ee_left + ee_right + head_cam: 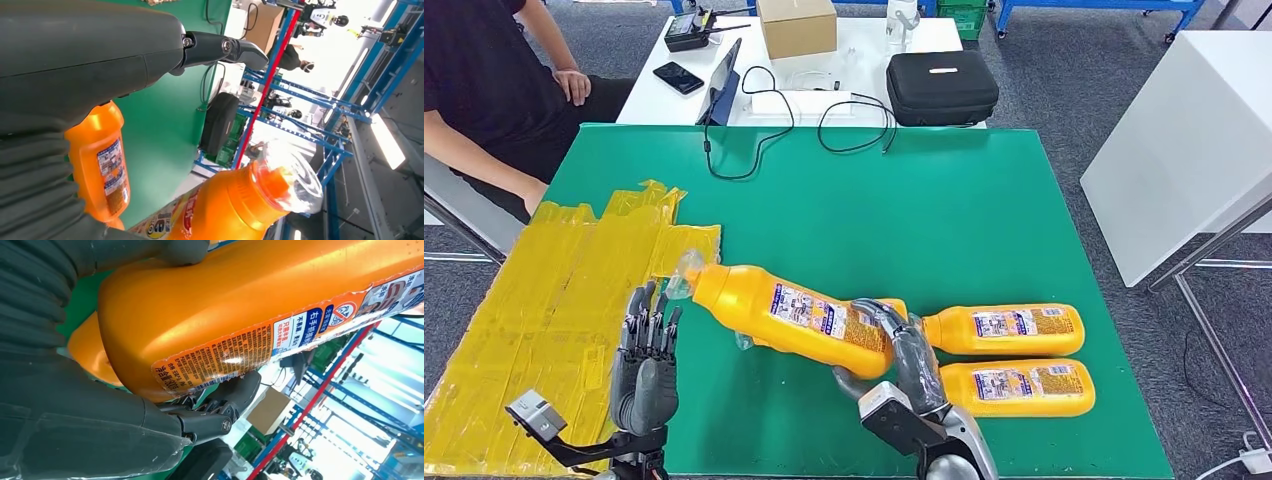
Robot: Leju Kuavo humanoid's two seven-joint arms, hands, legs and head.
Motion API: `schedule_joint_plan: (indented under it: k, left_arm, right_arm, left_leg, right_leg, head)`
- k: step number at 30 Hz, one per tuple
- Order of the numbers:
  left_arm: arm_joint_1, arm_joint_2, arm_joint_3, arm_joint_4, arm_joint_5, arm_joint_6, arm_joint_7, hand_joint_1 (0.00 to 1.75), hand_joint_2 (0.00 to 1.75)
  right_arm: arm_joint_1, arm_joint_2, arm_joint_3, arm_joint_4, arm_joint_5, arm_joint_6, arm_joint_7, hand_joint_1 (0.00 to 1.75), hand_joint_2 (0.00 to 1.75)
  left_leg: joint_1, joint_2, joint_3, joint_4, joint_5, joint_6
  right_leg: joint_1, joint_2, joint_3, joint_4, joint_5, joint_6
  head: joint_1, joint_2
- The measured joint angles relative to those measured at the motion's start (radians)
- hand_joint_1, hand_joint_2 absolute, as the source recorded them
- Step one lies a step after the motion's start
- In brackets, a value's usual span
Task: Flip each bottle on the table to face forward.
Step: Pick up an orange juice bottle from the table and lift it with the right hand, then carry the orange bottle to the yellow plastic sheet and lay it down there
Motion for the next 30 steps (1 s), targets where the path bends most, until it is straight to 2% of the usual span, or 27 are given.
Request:
schedule_joint_plan:
  k: [9, 15, 30]
  left_arm:
    - [-0.001, 0.000, 0.000, 0.004, 0.019, -0.010, 0.007, 0.00, 1.75]
    - [-0.005, -0.002, -0.001, 0.022, 0.133, -0.095, 0.039, 0.00, 1.75]
    - [-0.009, -0.002, 0.001, 0.086, 0.321, -0.233, 0.070, 0.00, 1.75]
  right_arm:
    - [-0.009, 0.015, 0.001, 0.002, -0.001, 0.003, -0.002, 1.75, 1.75]
    - [-0.035, 0.027, 0.030, 0.022, -0.001, 0.023, -0.003, 1.75, 1.75]
    - [-0.179, 0.082, 0.289, 0.238, 0.035, 0.054, 0.010, 1.75, 1.75]
  left_leg:
    - [0.000, 0.000, 0.000, 0.000, 0.000, 0.000]
    - [0.000, 0.000, 0.000, 0.000, 0.000, 0.000]
    - [0.000, 0.000, 0.000, 0.000, 0.000, 0.000]
  right_leg:
    - [0.000, 0.000, 0.000, 0.000, 0.000, 0.000]
    - [0.000, 0.000, 0.000, 0.000, 0.000, 0.000]
    - [0.000, 0.000, 0.000, 0.000, 0.000, 0.000]
  head:
    - [0.000, 0.000]
    - [0.000, 0.000]
    - [0.000, 0.000]
